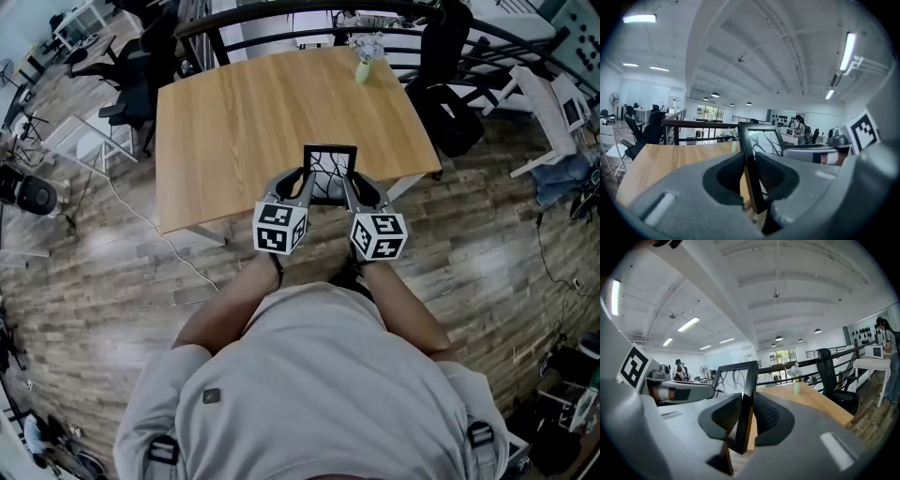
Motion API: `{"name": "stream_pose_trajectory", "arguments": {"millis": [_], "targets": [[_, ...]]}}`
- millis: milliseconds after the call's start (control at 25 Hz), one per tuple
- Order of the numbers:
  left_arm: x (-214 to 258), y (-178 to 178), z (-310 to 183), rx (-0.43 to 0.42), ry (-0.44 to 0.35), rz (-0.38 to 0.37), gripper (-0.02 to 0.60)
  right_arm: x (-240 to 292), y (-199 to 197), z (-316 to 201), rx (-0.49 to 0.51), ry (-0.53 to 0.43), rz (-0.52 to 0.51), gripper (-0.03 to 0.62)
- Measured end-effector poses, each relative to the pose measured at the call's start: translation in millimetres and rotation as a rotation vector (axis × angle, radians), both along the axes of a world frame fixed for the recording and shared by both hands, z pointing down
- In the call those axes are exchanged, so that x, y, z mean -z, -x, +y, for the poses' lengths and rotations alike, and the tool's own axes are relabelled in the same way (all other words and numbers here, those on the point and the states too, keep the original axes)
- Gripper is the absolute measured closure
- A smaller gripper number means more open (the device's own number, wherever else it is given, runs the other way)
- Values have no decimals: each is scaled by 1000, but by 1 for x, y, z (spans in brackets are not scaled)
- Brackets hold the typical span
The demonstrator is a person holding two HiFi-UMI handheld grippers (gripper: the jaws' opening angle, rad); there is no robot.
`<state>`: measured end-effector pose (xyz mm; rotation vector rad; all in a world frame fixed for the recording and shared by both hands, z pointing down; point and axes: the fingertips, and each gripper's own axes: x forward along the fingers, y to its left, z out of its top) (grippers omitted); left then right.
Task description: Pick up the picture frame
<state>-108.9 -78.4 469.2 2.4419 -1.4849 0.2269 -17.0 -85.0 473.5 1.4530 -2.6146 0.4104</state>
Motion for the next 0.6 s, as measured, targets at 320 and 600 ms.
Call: {"name": "stream_pose_trajectory", "arguments": {"millis": [320, 600], "targets": [[11, 2, 25, -1, -11, 28, 502, 12, 1, 23, 6, -11, 5, 503], [6, 8, 41, -1, -3, 21, 502, 7, 8, 39, 8, -10, 0, 503]]}}
